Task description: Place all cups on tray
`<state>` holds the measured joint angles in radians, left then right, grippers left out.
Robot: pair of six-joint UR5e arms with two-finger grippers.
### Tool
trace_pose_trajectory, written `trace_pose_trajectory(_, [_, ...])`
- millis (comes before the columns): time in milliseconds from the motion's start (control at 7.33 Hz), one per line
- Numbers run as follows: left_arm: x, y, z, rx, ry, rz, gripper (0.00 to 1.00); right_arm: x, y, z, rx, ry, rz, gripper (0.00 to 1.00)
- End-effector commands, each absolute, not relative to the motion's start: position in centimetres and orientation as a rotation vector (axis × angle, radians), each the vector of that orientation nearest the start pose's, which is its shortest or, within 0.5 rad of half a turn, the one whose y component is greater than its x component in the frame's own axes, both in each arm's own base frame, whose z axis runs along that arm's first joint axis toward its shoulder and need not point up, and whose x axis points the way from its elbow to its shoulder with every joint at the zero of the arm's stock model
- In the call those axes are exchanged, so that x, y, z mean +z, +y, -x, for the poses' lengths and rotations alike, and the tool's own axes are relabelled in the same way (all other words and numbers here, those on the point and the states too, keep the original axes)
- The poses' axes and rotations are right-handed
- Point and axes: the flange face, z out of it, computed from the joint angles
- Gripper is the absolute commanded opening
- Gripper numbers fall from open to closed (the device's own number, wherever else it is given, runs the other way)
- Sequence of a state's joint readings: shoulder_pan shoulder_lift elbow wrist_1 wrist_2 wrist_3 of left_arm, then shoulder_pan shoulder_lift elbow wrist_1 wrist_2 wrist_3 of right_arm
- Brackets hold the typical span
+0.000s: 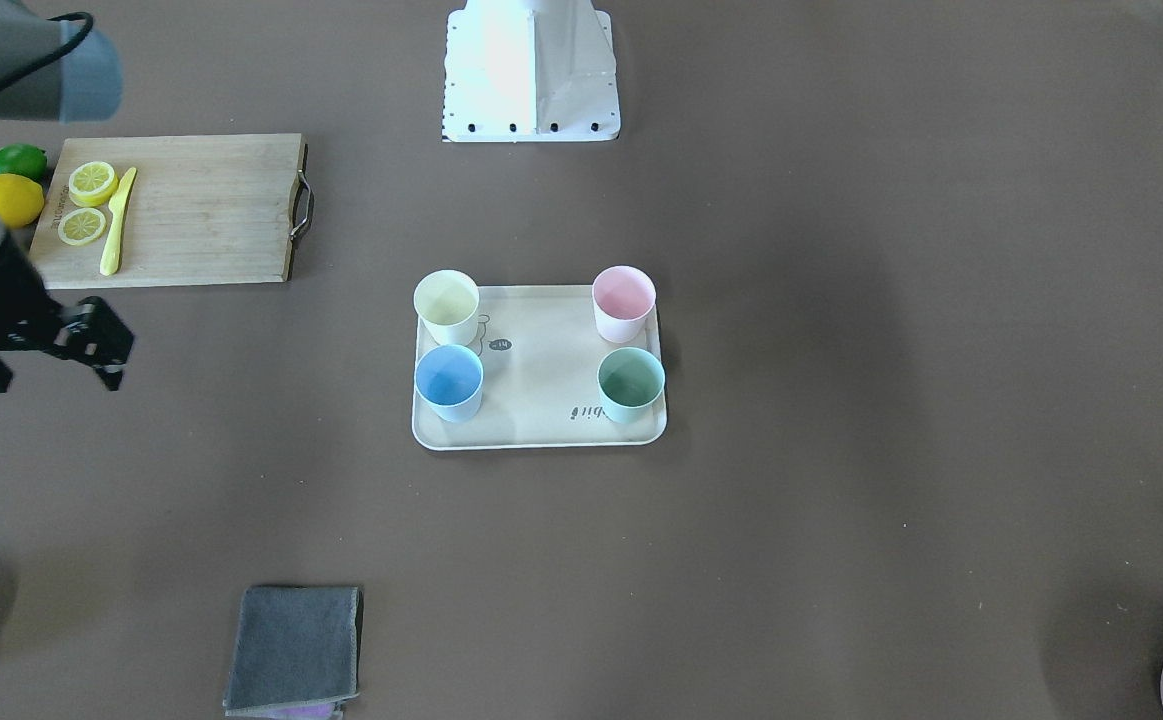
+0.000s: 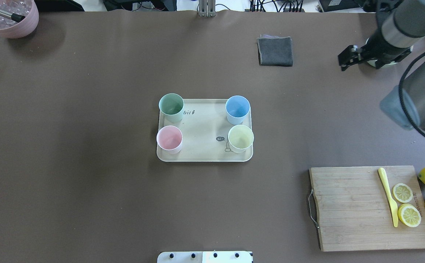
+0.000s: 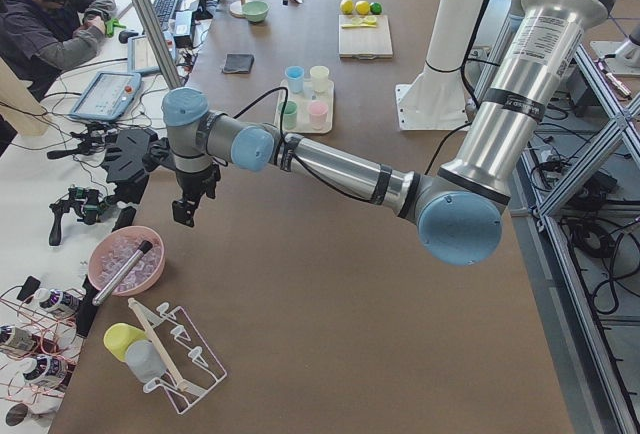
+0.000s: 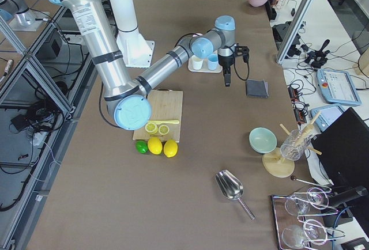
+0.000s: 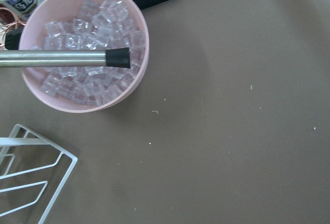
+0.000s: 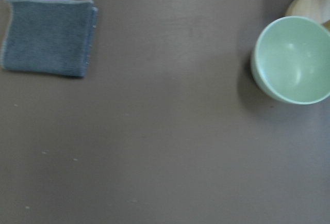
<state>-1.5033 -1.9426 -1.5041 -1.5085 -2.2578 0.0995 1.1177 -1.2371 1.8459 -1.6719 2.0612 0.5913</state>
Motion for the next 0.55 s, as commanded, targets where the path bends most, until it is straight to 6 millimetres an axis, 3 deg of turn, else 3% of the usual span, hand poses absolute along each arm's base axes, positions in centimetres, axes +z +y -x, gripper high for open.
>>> trace_pose_trajectory(0, [53.9, -61.0, 10.3, 0.215, 0.7, -0.176, 0.98, 41.1, -57.6, 6.6, -0.102, -0.616, -0.161, 1.0])
trace_pose_trajectory(136, [59.9, -56.9, 10.2, 0.216, 0.699, -0.138, 0.98, 43.6, -56.8, 1.8, -0.143, -0.597, -0.159, 1.0])
trace_pose_trajectory(273, [63.3, -54.2, 9.9, 0.216, 0.697, -0.146, 0.98, 46.9, -55.2, -2.6, -0.136, -0.663, -0.136, 1.0])
trace_pose_trajectory(409, [66.2, -50.5, 9.7, 0.228, 0.7, -0.174, 0.98, 51.3, -54.0, -5.4, -0.122, -0.721, -0.092, 1.0])
